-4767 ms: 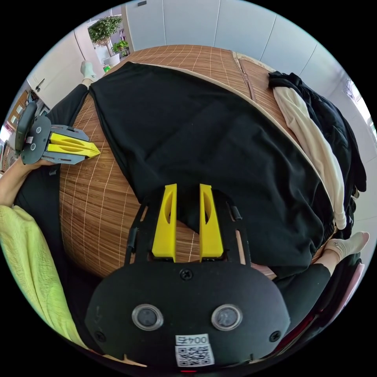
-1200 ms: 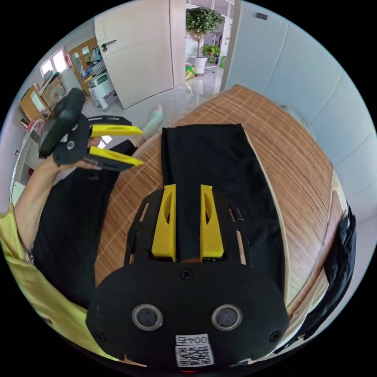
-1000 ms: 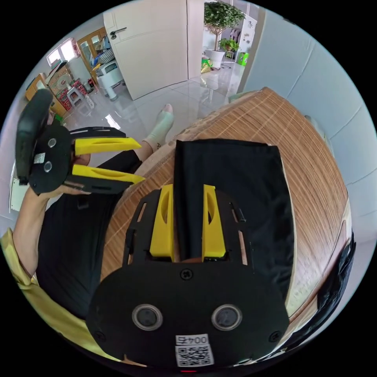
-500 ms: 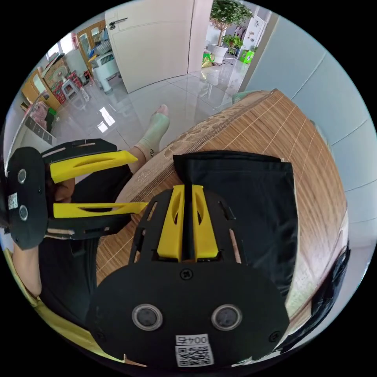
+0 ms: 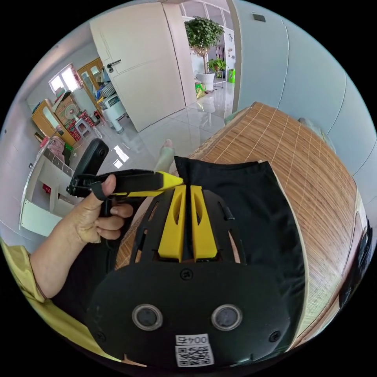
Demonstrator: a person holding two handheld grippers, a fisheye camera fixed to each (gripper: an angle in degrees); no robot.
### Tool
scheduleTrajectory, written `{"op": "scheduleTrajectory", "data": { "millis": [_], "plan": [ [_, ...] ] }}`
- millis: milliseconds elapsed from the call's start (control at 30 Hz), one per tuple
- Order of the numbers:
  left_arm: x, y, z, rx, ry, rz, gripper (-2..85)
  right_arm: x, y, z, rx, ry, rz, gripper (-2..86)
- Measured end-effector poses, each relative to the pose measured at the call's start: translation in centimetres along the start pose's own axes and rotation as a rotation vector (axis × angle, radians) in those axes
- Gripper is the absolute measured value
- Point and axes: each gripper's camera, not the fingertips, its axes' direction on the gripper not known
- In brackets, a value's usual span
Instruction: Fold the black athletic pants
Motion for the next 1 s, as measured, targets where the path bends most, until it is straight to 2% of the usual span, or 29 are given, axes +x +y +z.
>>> {"op": "scheduleTrajectory", "data": {
  "millis": [267,433,500,600,767,1000],
  "plan": [
    [-0.7,-2.6,-2.1,-0.008,-0.006,-0.002,13.9,-3.2,0.3,-1.1,-0.026,0.026,-0.121,3.3],
    [-1.7,-3.2,-3.8,0.074,-0.143,-0.071,5.1,-4.1,-0.3,-1.9,-0.072,-0.018,-0.198,4.8],
    [-2.1,-3.1,-4.4,0.096,-0.157,-0.103,4.4,-2.4,-0.6,-3.6,-0.066,-0.023,-0.191,7.1],
    [-2.0,-3.0,-4.9,0.117,-0.204,-0.117,4.0,4.5,-2.3,-6.4,-0.042,-0.035,-0.064,13.6],
    [-1.7,-2.9,-4.9,0.131,-0.234,-0.124,3.7,16.2,-9.0,-4.5,-0.272,-0.072,0.045,15.1],
    [-1.3,-1.7,-4.8,0.136,-0.213,-0.122,3.6,17.4,-13.5,0.4,-0.525,-0.089,-0.045,15.1]
  ]
}}
